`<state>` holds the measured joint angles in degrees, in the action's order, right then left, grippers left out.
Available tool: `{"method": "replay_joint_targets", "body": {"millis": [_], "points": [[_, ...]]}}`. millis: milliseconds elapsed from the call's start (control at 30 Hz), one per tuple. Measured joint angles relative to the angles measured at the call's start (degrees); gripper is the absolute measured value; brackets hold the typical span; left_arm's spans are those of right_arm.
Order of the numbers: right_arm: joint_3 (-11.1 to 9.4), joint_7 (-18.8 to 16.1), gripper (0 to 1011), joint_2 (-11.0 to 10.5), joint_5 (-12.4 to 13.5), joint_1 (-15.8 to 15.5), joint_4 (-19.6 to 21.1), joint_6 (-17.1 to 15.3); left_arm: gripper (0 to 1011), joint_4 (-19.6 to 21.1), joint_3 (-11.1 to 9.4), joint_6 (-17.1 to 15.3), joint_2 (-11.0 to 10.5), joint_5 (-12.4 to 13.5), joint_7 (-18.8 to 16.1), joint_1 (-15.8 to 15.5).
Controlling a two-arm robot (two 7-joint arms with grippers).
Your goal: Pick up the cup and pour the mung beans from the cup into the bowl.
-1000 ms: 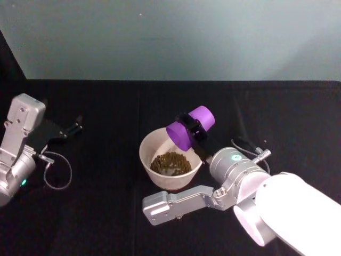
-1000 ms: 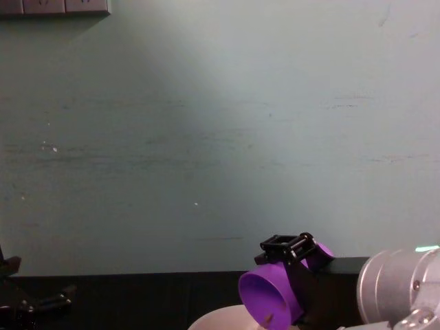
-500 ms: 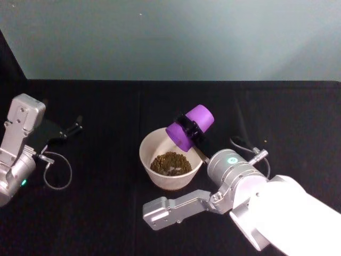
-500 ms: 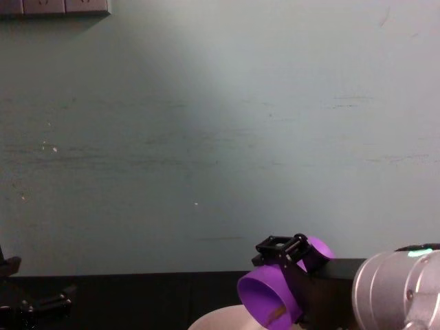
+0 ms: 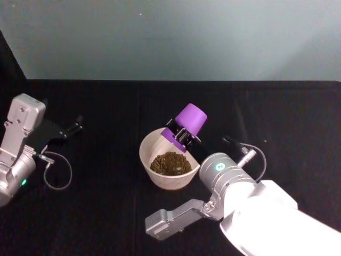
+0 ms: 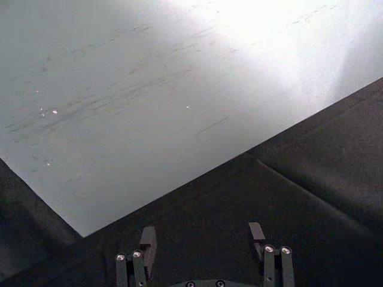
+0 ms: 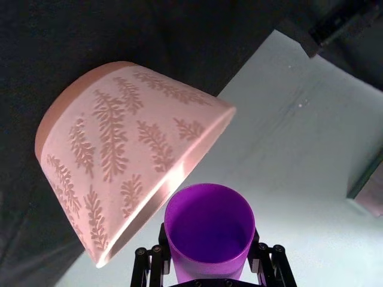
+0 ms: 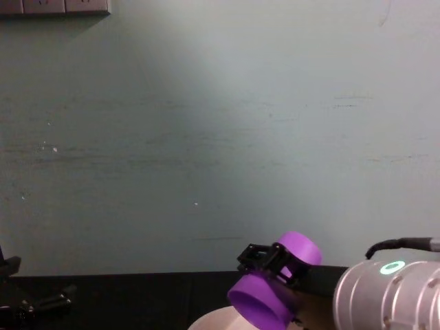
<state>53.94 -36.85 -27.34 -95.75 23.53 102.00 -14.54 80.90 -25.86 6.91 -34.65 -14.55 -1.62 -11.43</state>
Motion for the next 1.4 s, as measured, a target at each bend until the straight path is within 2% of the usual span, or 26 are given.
{"method": "replay_joint_targets", "body": {"millis": [267,500,633,900,1000,1100,1133,1233,1267,1367,1400], "points": [[3.6,-1.9,718,-0.3,-6.0,2.1,-0.5,1.7,1000,0.0,0.0,0.0,0.0,0.0,0.0,0.0],[7.7,-4.3,718,-1.4,-13.1,4.8,0.0,4.9,1000,0.0,0.0,0.0,0.0,0.0,0.0,0.0],[9.0,-4.8,718,-1.6,-14.8,5.8,0.4,6.1,1000,0.0,0.0,0.0,0.0,0.0,0.0,0.0],[9.4,-4.9,718,-1.6,-14.7,6.6,0.4,6.3,1000,0.0,0.0,0.0,0.0,0.0,0.0,0.0],[8.8,-4.4,718,-1.8,-13.5,6.0,1.0,5.4,1000,0.0,0.0,0.0,0.0,0.0,0.0,0.0],[7.2,-3.3,718,-2.0,-11.3,4.7,1.9,3.5,1000,0.0,0.0,0.0,0.0,0.0,0.0,0.0],[5.7,-2.1,718,-2.1,-8.7,3.5,2.5,2.1,1000,0.0,0.0,0.0,0.0,0.0,0.0,0.0],[2.4,0.2,718,-2.0,-3.4,1.1,3.4,-0.2,1000,0.0,0.0,0.0,0.0,0.0,0.0,0.0],[0.1,2.1,718,-1.8,0.4,-0.6,4.0,-1.7,1000,0.0,0.0,0.0,0.0,0.0,0.0,0.0],[-3.6,5.3,718,-1.5,6.5,-3.4,4.8,-3.5,1000,0.0,0.0,0.0,0.0,0.0,0.0,0.0],[-5.7,7.3,718,-1.1,10.0,-5.1,5.3,-4.4,1000,0.0,0.0,0.0,0.0,0.0,0.0,0.0]]}}
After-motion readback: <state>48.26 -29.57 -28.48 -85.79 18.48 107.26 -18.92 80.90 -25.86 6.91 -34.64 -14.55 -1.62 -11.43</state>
